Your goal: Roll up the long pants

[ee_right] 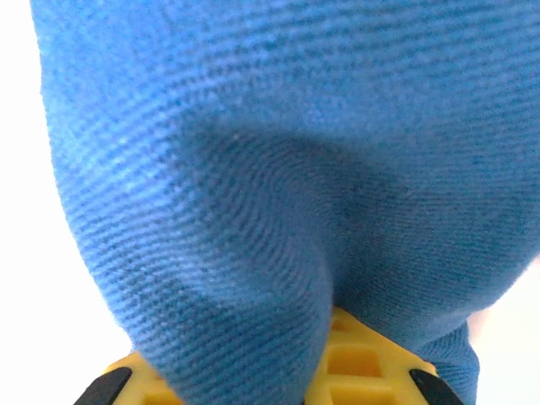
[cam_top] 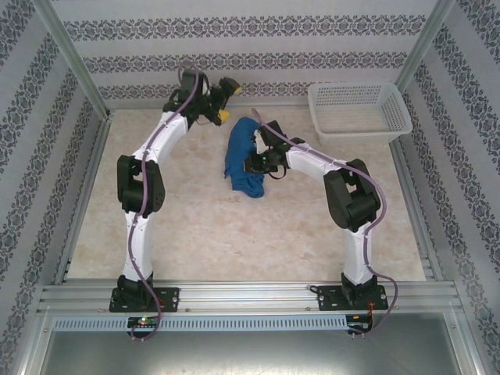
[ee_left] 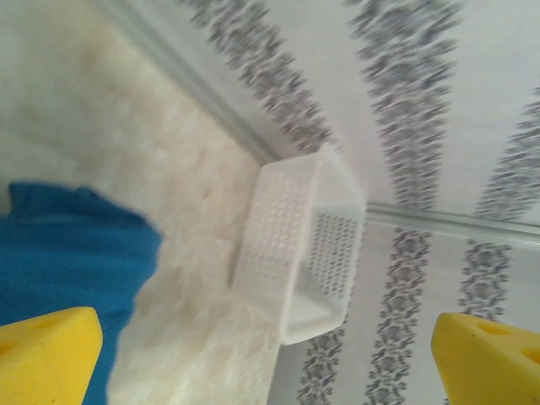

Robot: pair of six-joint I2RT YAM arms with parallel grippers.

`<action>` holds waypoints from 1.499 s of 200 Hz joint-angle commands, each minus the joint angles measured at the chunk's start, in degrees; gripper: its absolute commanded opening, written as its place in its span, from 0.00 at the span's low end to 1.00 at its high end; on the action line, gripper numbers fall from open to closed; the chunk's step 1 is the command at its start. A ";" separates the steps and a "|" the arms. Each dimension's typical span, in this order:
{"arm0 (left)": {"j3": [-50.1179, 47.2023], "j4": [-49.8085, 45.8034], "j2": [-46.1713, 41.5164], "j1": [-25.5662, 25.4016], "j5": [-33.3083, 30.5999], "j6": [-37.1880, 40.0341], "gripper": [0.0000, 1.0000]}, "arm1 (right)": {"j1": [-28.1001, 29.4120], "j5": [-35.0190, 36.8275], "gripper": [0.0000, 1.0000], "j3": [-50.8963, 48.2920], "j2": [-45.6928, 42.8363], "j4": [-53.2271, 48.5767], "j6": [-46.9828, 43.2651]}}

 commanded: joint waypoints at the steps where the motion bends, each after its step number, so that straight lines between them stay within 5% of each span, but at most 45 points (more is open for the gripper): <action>1: 4.34 -9.98 -0.02 1.45 0.53 4.02 1.00 | -0.47 -12.71 0.00 -5.17 2.13 6.62 8.94; 59: -11.93 -2.23 -6.18 3.17 1.20 1.85 1.00 | -4.09 -18.60 0.00 -10.59 0.23 29.77 25.75; 128: -15.79 -2.34 -7.68 3.15 1.93 2.69 1.00 | -6.53 -18.32 0.00 -1.76 -1.75 31.46 30.44; 163: -17.28 -1.44 -7.91 3.18 2.08 2.42 1.00 | -6.39 -18.40 0.00 4.06 -0.89 20.05 26.14; 199: -19.60 -0.40 -7.79 3.15 2.34 2.10 1.00 | -4.09 -12.88 0.00 5.96 -0.61 1.65 12.47; 237: -21.25 0.96 -7.50 3.16 2.57 1.30 1.00 | -6.27 -12.94 0.00 -1.62 -4.11 7.29 14.91; 300: -21.74 1.98 -7.43 3.11 2.89 0.26 1.00 | -9.11 -13.03 0.00 9.29 -6.83 0.89 14.12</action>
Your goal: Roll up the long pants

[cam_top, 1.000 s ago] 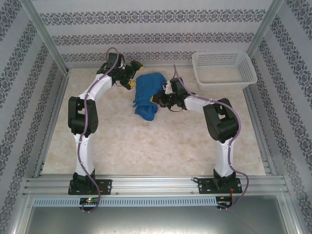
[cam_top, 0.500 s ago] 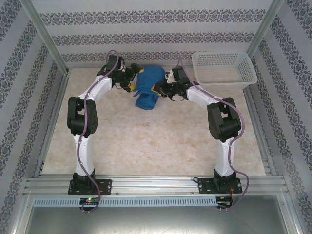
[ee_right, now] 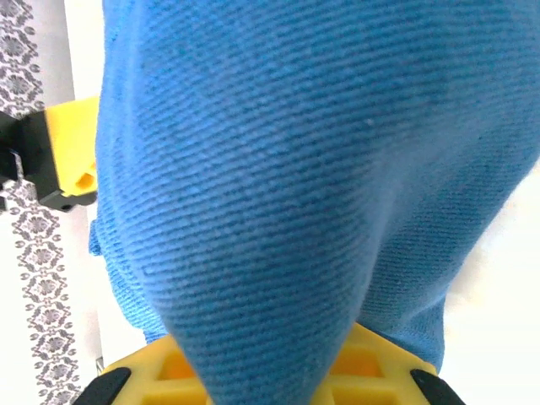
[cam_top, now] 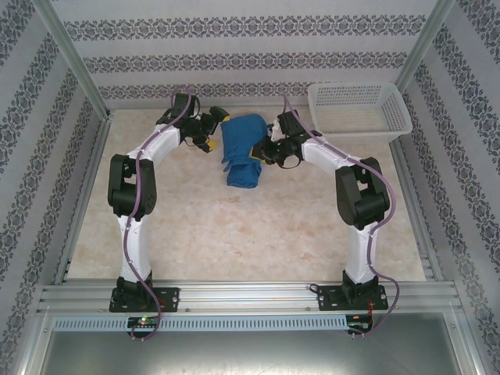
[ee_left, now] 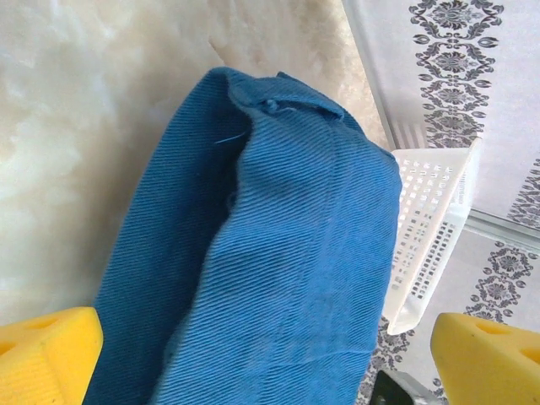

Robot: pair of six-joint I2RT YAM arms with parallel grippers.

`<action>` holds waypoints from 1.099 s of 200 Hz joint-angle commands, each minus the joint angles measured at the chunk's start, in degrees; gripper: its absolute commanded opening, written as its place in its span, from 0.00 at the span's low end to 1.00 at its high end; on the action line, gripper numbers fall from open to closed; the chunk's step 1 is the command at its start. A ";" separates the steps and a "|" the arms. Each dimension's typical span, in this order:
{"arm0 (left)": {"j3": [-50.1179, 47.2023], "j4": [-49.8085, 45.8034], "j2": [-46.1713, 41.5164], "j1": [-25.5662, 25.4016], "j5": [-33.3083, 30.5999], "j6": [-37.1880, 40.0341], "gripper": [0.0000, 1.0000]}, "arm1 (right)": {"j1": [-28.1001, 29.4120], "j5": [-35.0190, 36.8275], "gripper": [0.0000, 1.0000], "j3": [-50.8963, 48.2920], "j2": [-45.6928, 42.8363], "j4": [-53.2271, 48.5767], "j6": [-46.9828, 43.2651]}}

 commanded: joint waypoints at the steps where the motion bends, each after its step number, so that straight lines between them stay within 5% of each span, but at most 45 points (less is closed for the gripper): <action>1: -0.63 2.46 -2.36 0.47 1.03 -1.15 1.00 | -1.81 -0.57 0.00 6.95 -5.17 0.02 -0.79; 108: 0.08 1.68 -2.89 0.50 1.61 -1.06 1.00 | -9.97 0.19 0.00 37.09 -0.87 -17.80 -4.29; 142: 0.84 -0.08 -3.61 0.52 2.23 -0.39 1.00 | -14.48 6.91 0.00 50.80 2.34 -28.59 -7.06; 220: -3.15 -3.96 -7.37 1.27 3.49 1.79 1.00 | -24.29 22.47 0.00 25.17 -11.12 -13.02 1.38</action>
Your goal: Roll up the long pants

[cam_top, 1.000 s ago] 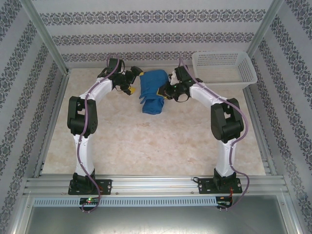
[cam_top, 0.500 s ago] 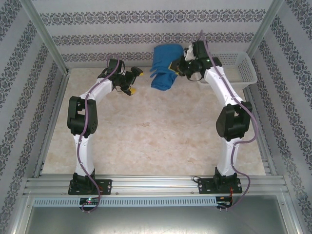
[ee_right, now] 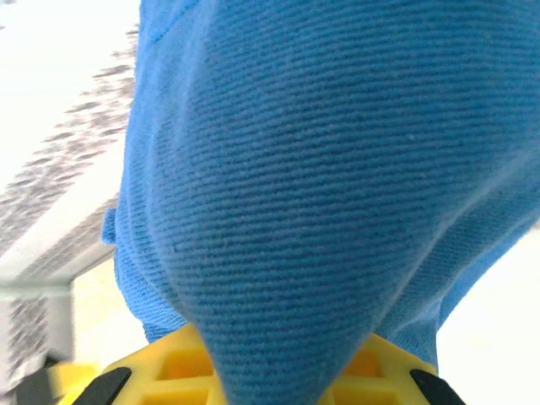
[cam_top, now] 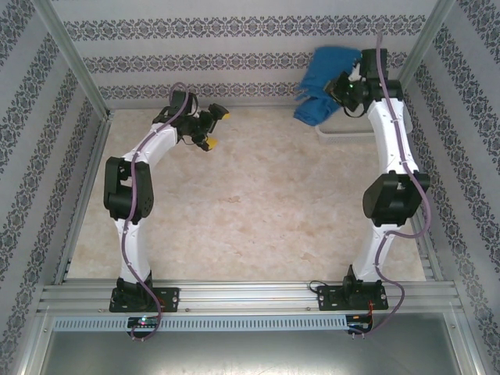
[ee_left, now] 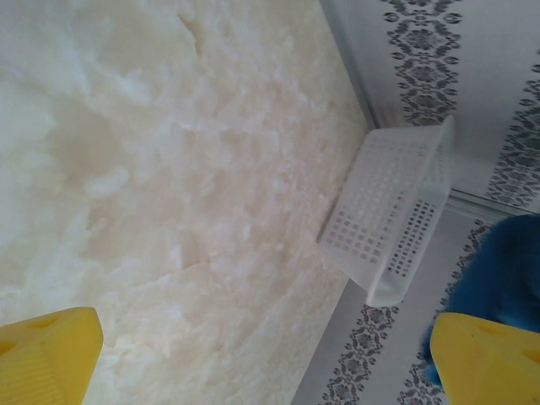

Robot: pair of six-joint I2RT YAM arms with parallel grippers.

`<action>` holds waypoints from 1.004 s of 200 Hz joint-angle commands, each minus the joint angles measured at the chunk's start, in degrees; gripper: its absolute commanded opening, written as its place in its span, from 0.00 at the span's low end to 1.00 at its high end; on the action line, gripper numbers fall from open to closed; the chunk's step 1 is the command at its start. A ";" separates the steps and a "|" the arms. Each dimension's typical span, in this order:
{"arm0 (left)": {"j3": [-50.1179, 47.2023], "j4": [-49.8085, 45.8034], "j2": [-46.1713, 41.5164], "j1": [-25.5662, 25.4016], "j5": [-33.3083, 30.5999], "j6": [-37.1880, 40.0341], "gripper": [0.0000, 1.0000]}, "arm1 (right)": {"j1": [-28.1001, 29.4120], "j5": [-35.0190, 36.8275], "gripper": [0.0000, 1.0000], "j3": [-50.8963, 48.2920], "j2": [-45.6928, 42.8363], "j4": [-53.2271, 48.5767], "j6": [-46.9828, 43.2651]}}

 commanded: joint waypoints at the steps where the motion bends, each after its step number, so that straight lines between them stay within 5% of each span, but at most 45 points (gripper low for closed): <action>1: -2.22 -2.42 -3.52 1.11 1.50 1.55 1.00 | -1.70 5.90 0.00 -6.50 -7.67 12.88 4.10; 56: -3.33 -6.89 -3.88 1.72 4.06 3.80 1.00 | -4.63 13.90 0.00 -18.02 -11.14 22.91 12.08; 128: 4.39 -12.76 0.60 2.14 6.93 6.72 1.00 | -6.23 18.58 0.00 -4.81 -0.82 20.12 14.60; 201: 11.05 -17.74 5.49 2.66 8.96 10.62 1.00 | -4.36 21.41 0.00 -2.00 9.94 22.95 21.41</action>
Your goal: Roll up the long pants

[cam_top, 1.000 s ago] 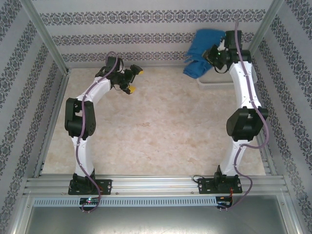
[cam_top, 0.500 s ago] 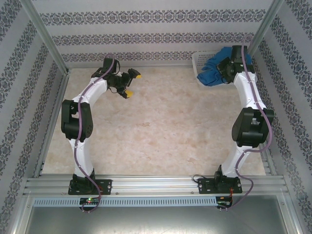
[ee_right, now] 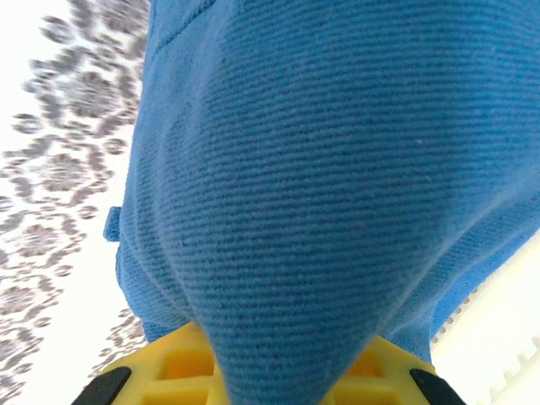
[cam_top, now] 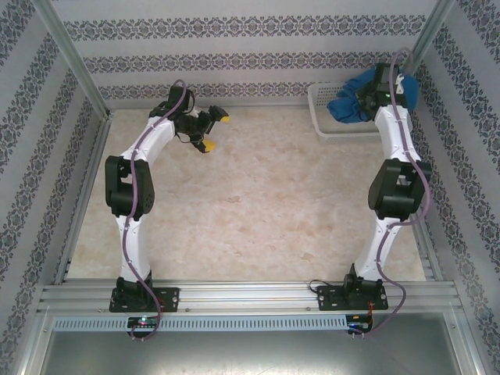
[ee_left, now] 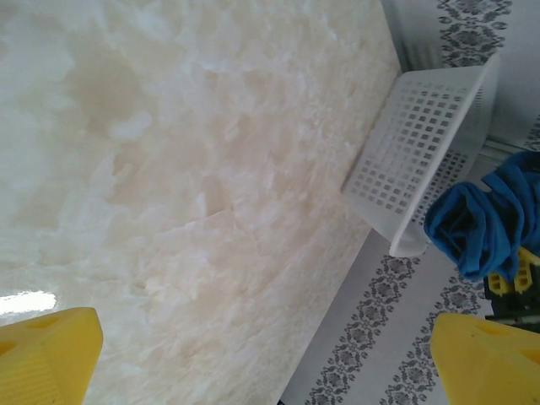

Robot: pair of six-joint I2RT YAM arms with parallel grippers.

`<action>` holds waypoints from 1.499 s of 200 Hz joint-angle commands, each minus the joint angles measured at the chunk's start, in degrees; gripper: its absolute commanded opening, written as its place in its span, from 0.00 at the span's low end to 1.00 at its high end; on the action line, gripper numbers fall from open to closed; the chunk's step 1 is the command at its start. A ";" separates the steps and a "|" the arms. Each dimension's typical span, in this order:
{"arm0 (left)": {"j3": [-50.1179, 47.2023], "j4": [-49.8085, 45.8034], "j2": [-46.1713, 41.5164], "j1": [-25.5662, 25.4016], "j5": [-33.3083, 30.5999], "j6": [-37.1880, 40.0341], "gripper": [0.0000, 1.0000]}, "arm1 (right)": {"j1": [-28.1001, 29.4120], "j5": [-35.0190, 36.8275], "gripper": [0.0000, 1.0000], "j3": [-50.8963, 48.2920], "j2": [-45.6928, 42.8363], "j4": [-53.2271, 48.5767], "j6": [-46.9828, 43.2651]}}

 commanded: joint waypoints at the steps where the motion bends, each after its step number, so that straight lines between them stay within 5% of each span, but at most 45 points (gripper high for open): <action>1: 2.49 -3.58 1.45 1.25 1.94 2.97 1.00 | 1.63 2.70 0.00 2.82 2.31 7.06 2.87; 56: 1.70 -3.49 1.92 2.61 2.79 4.89 1.00 | 5.70 5.02 0.00 8.27 10.30 7.78 9.64; 85: 1.70 -1.99 2.88 3.61 4.58 3.99 1.00 | 7.55 9.08 0.01 23.67 18.64 -3.92 8.56; 92: 1.91 -2.02 2.94 3.80 4.64 3.96 1.00 | 7.67 9.37 0.19 26.44 20.24 -6.43 8.36; 101: 2.32 -2.28 3.08 3.92 4.68 4.22 1.00 | 7.84 10.12 0.56 29.03 21.28 -9.19 7.91; 106: 2.80 -2.56 3.27 3.90 4.71 4.56 1.00 | 7.98 10.75 0.86 29.63 21.40 -10.36 7.46; 111: 3.34 -2.78 3.32 3.91 4.87 4.93 1.00 | 8.10 11.22 0.97 29.79 21.12 -11.32 6.84; 176: 11.25 -6.32 3.74 5.13 7.65 9.31 1.00 | 7.06 18.57 0.98 19.61 6.54 -18.97 -12.90; 195: 11.36 -6.07 0.43 6.36 7.46 12.73 1.00 | 7.59 18.66 0.98 10.63 -1.96 -14.19 -21.57; 213: 10.47 -10.21 -5.63 8.84 0.95 22.16 1.00 | 9.31 17.17 0.98 -1.86 -11.62 -5.98 -33.59; 233: 0.17 -6.80 -18.81 10.45 -12.90 37.86 1.00 | 10.72 14.17 0.98 -16.27 -21.70 -0.18 -42.03; 252: -22.41 8.81 -34.48 10.33 -27.87 46.29 1.00 | 11.02 10.76 0.98 -35.31 -32.47 10.06 -45.50; 300: -75.83 52.25 -58.42 10.24 -51.32 46.40 1.00 | 10.70 10.31 0.98 -71.55 -47.74 37.02 -48.63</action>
